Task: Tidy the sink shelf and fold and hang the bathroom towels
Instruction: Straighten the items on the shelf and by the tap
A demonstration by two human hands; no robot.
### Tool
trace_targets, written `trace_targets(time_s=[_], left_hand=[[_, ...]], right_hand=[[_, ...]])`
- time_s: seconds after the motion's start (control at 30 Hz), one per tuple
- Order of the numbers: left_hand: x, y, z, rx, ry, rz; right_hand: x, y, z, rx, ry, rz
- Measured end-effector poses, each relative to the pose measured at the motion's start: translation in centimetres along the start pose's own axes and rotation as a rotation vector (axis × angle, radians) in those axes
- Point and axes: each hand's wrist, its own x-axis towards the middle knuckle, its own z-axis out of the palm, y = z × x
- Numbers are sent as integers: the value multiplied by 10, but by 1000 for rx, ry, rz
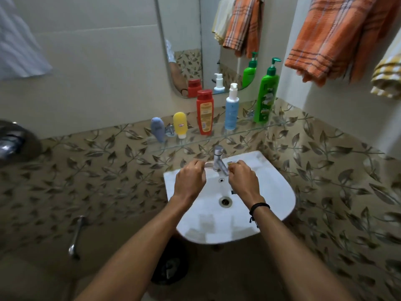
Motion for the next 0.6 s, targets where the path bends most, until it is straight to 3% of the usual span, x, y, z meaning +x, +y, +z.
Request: trace_targets(time_s=[0.37,0.6], left_hand=[[-75,-107,-64,17,15,-294],[-117,-202,-58,30,-130,-479]], right_hand=[[-42,-113,68,300,-125,-168],[-71,-180,151,346,-276,-175]])
